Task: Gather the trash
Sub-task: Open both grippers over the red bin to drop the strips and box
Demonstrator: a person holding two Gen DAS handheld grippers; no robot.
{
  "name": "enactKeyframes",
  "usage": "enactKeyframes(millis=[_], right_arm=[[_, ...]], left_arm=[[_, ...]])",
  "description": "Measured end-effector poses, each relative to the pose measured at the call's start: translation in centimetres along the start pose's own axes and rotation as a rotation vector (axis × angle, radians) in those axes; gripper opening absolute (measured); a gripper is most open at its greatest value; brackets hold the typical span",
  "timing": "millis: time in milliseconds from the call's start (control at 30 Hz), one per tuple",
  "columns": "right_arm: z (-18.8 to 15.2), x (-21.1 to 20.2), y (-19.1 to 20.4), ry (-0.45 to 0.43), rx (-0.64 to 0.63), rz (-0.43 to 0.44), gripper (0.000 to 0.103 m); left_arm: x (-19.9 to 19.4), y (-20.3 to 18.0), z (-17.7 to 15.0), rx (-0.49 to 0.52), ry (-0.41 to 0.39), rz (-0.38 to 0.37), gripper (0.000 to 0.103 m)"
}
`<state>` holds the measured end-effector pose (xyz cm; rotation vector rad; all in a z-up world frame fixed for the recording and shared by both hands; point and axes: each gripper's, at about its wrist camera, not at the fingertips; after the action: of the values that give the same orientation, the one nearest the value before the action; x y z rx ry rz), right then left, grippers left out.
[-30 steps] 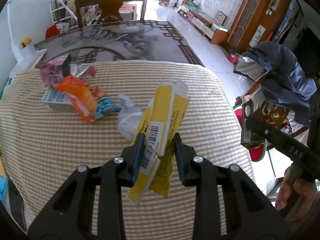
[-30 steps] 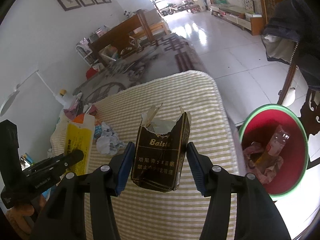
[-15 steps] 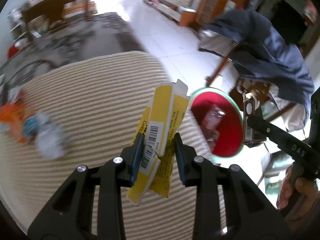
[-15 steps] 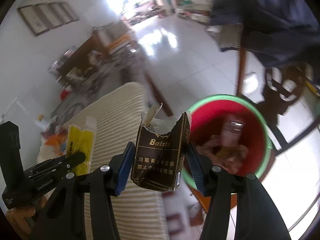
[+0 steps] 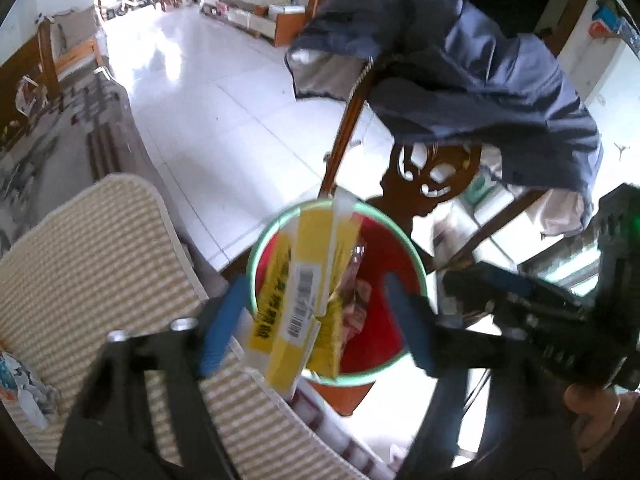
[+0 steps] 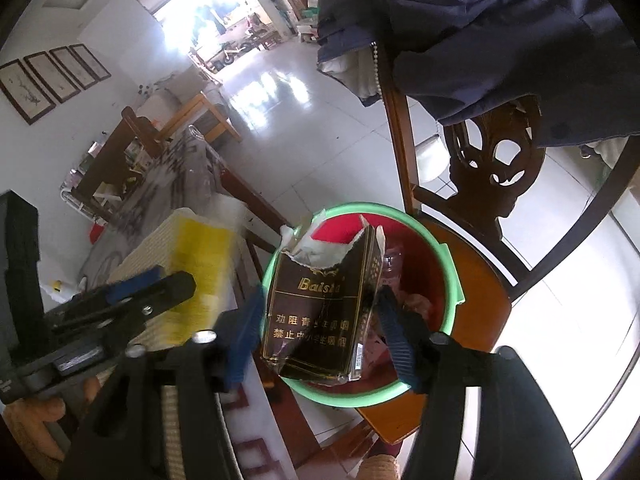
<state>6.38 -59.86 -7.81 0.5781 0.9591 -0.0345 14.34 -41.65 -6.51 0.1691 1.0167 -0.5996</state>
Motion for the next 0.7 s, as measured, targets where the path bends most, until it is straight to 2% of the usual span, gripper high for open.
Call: enactKeyframes(millis=[167, 333, 533, 700], right_arm=[[-0.4, 0.1, 0.3, 0.0, 0.011, 0.012, 0.076], [-1.1, 0.9, 1.8, 0.018, 0.007, 0.036, 0.076], [-2.3, 2.2, 5.8, 0.049, -0.047, 0.069, 0.076], [-4.2, 3.6, 10.8, 0.082, -0.122, 0.098, 0.076]], left_arm=[[-1.3, 1.3, -1.3, -0.05, 0.003, 0.006, 0.07], [-3.0, 4.0, -4.9, -0.132, 0.037, 0.049, 0.07], [-5.5, 8.3, -9.7, -0.259, 0.065, 0.101, 0.07], [-8.6, 12.7, -12.5, -0.351, 0.024, 0.157, 0.07]])
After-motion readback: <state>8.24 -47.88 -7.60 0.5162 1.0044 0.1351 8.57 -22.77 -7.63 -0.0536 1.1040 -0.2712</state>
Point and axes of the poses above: each gripper's, at about its wrist camera, not at the fingertips, and x roughly the way its jaws point, y to its left, z to its top, and after that the axes turned 5 degrees about x, right-handed
